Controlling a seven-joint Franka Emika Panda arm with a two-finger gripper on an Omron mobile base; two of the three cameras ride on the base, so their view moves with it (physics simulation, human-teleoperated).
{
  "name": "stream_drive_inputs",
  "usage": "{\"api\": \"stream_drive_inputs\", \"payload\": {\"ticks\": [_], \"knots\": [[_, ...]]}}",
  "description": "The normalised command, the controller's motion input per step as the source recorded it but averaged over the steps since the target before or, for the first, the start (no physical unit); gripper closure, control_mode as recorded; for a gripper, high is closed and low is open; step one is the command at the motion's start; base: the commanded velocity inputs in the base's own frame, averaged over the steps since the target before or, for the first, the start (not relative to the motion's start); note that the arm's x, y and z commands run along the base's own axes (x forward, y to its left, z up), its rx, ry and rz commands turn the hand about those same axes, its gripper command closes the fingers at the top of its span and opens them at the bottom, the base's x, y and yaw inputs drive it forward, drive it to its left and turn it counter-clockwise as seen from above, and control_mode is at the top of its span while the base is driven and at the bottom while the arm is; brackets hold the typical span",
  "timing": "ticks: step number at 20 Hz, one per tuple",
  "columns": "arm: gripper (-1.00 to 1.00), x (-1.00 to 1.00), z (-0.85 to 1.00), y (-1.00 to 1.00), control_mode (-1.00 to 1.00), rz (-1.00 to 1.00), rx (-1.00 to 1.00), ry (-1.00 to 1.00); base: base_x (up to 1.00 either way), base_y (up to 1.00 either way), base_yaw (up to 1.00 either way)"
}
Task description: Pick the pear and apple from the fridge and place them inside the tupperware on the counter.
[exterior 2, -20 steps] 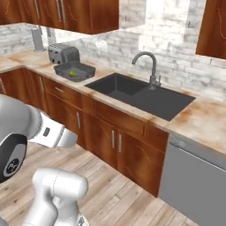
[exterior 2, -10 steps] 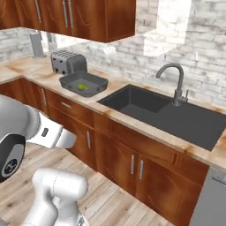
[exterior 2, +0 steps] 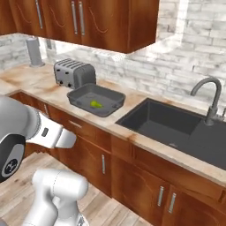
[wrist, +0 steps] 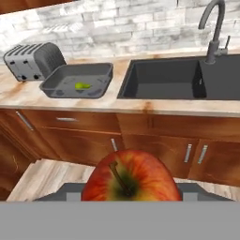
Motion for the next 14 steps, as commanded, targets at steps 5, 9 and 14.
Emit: {"api": "stream_drive_inputs", "payload": {"ticks": [5,9,14], "knots": [[1.00,0.00,0.00,0.00,1.00,0.00,0.00,0.00,1.00,0.81,-0.24],[1.00,0.00,0.00,0.00,1.00,0.00,0.00,0.00,1.00,0.74,-0.31],[1.00,0.00,0.00,0.00,1.00,0.00,0.00,0.00,0.97,0.65,-0.34]]}}
